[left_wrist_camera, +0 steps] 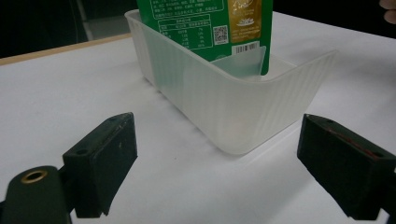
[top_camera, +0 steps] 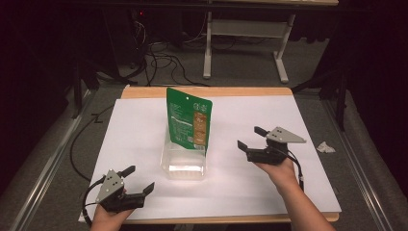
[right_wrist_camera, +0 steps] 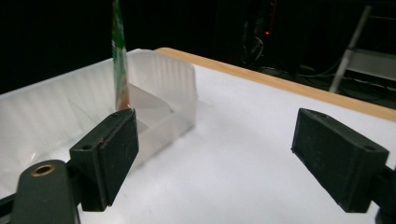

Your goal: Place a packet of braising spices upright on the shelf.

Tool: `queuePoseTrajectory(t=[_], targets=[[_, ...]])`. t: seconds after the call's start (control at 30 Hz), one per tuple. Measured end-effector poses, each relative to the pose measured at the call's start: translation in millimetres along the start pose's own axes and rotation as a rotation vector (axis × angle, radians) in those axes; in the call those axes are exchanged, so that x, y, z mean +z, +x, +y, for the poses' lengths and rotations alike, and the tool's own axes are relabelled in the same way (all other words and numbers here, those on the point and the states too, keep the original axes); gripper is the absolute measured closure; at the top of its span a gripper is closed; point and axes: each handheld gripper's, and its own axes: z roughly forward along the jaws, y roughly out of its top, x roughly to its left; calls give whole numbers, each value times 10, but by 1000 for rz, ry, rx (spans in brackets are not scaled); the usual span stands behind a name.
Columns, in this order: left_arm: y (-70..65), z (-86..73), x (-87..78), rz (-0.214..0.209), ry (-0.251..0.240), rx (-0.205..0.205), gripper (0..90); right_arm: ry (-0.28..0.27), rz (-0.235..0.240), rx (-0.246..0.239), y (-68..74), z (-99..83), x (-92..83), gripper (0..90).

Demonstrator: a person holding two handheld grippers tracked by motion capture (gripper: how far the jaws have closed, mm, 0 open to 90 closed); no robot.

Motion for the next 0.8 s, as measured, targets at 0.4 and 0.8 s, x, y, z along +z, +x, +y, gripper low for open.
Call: queuePoseTrajectory(t=[0.4,0.8], targets=[[-7,7,118,-26,18,-1,128,5,-133,81,-222,-574,-842,151],[-34,5,214,-35,41,9,127,2,-187,98,-304,-763,-951,151]])
